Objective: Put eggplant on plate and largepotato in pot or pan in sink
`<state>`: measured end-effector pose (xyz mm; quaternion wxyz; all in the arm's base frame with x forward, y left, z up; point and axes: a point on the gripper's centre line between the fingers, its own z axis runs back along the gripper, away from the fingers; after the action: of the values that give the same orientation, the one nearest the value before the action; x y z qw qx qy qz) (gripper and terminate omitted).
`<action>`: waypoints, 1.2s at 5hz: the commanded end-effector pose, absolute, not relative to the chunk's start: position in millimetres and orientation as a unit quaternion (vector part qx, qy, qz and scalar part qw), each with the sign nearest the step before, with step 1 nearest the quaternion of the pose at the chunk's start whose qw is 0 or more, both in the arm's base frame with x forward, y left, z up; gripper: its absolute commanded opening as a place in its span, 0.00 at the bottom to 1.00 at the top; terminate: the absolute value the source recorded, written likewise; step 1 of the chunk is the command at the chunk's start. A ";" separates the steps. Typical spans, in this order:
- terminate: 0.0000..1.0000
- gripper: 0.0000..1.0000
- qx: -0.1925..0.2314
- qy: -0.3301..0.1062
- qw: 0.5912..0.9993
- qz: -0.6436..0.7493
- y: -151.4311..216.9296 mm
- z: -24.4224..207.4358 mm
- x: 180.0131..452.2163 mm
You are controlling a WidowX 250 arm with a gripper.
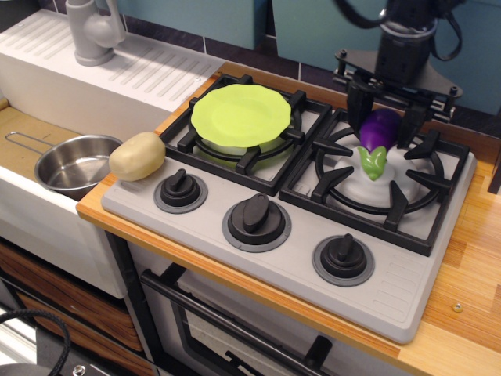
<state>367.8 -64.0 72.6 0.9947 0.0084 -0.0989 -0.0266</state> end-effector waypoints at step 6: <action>0.00 0.00 0.013 -0.170 0.980 -0.104 53.7 93.2 394.6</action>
<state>383.2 51.2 72.0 0.9851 0.0017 -0.1390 -0.1017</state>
